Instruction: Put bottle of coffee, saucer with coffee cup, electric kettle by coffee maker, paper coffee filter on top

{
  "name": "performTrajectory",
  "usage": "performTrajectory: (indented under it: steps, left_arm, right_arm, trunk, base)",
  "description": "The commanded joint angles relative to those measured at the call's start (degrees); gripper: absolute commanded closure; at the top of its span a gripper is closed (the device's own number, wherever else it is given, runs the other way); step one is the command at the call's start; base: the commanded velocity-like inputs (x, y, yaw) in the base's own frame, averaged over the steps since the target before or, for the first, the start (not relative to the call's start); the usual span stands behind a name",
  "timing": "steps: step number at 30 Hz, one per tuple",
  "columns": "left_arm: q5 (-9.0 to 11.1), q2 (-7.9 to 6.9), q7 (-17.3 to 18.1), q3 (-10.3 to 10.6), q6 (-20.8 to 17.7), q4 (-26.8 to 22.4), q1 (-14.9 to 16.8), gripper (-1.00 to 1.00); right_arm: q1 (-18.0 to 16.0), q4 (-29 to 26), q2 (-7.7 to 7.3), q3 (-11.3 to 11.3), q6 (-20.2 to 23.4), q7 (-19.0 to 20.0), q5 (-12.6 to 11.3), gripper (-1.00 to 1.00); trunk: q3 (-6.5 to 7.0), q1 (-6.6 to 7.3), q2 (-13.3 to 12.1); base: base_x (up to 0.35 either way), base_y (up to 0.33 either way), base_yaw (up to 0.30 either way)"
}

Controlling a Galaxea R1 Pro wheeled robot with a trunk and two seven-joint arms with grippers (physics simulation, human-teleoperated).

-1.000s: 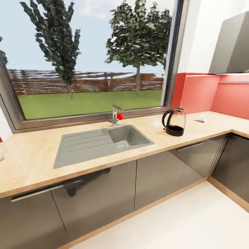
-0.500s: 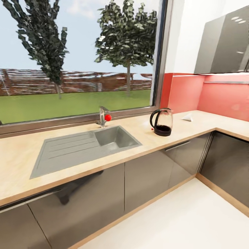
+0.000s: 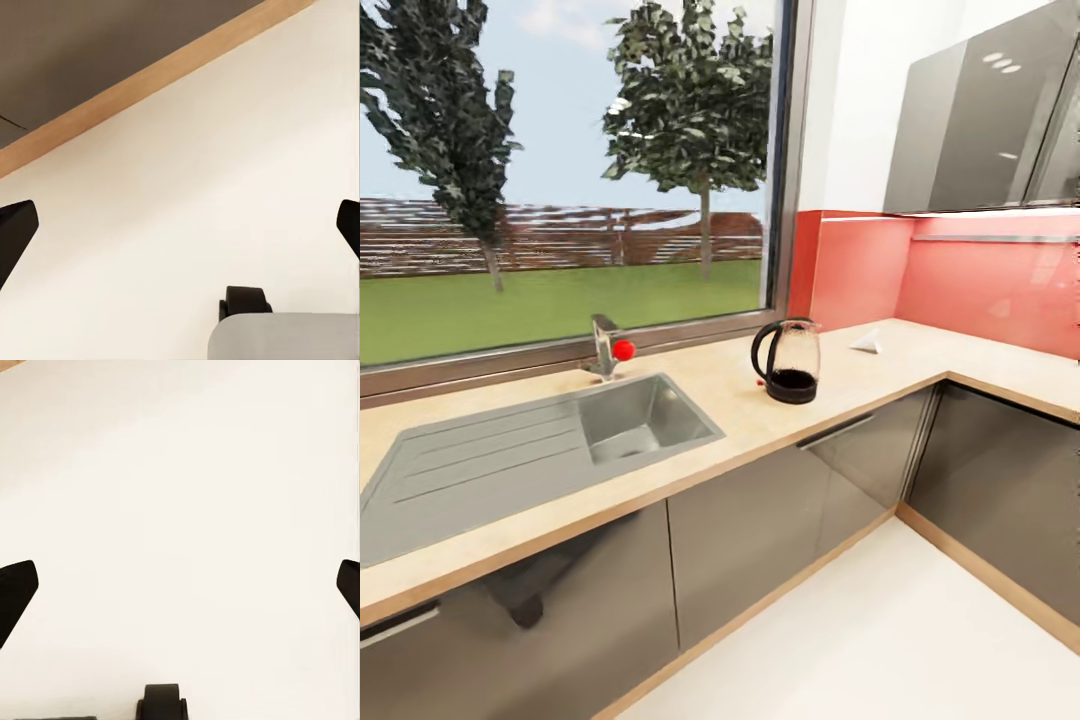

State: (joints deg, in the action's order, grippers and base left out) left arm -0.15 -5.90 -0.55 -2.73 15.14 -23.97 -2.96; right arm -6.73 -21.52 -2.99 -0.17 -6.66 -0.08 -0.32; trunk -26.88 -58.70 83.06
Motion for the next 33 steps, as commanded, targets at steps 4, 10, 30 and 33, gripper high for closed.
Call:
performTrajectory:
  steps: [4, 10, 30, 33]
  left_arm:
    - [0.0, 0.01, -0.1, -0.1, 0.1, -0.1, 0.0, -1.00]
    - [0.0, 0.01, -0.1, -0.1, 0.1, -0.1, 0.0, -1.00]
    - [0.0, 0.01, -0.1, -0.2, 0.2, 0.1, 0.0, -1.00]
    - [0.0, 0.01, -0.1, -0.1, 0.2, 0.1, 0.0, -1.00]
  right_arm:
    - [0.0, 0.8, -0.07, 0.0, -0.3, 0.1, 0.0, -1.00]
    - [0.0, 1.9, -0.15, 0.0, -0.3, 0.0, 0.0, -1.00]
    - [0.0, 2.3, -0.08, 0.1, -0.4, -0.1, 0.0, -1.00]
    - [0.0, 2.3, -0.08, 0.1, -0.4, -0.1, 0.0, -1.00]
  trunk:
    - [-0.05, -0.02, 0.0]
    - [-0.05, -0.02, 0.0]
    - [-0.05, -0.02, 0.0]
    - [-0.05, -0.02, 0.0]
  base:
    - [0.246, -0.205, -0.035]
    - [0.244, -0.213, -0.006]
    - [0.123, -0.134, -0.162]
    - [0.003, -0.004, -0.279]
